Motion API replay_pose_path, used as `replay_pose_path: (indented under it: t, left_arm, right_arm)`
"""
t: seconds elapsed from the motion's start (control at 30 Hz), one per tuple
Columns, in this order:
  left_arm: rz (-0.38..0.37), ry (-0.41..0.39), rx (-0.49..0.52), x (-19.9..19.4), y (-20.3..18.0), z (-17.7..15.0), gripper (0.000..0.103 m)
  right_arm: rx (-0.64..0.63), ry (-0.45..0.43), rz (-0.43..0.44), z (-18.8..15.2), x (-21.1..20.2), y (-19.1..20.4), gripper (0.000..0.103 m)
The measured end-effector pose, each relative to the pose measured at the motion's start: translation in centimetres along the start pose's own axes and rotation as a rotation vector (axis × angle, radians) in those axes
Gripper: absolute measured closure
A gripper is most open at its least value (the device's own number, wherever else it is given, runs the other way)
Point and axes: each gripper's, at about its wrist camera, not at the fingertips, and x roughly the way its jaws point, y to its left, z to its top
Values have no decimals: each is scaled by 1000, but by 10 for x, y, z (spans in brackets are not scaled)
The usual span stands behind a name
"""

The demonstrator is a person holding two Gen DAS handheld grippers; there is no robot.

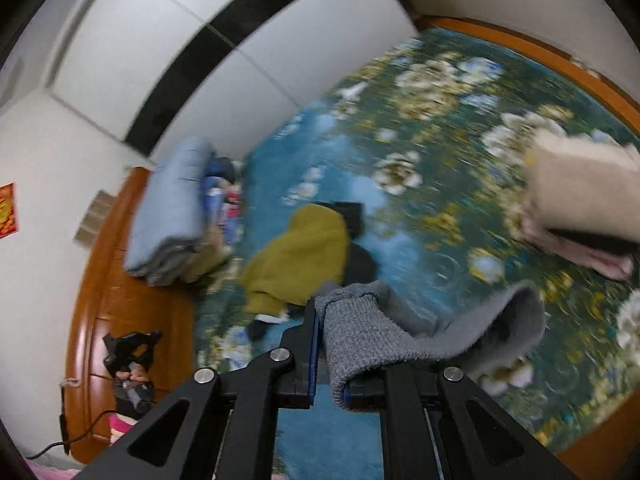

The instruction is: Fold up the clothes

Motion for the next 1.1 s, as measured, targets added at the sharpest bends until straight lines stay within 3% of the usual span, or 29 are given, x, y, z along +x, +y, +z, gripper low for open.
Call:
replay_pose_path:
  t: [0.07,0.23,0.37,0.57,0.7,0.87,0.97,1.07,1.1]
  left_arm:
    - [20,63,25,26,2,-14,100]
    - [130,246,21,100,44,-50,93]
    - [253,366,-59,159,108,-81,65]
    - [294,457,-246,222,177,-115,51]
    - [292,446,-319,249,193,-125,51]
    - [321,453,-252,268,187,-127,53]
    - [328,456,-260,272,190,-129,67]
    - [326,450,-260,272,190,-130,88]
    - [323,444,-253,271,189,-130,90]
  right_arm:
    - [56,11,-65,-1,3,-30,94]
    - [19,11,-67,8,11,-16,94]
    - [40,26,-117,0,8,-20,94]
    - [117,46,-206,-8,9,-43,94]
    - [145,56,-248,-7,11,-50,94]
    - [155,71,-286,-2,15,-55,93]
    - [167,73,-297,1,18,-57,93]
    - [167,77,-306,5,22,-55,93]
    - [163,78,-308,6,24,-53,93]
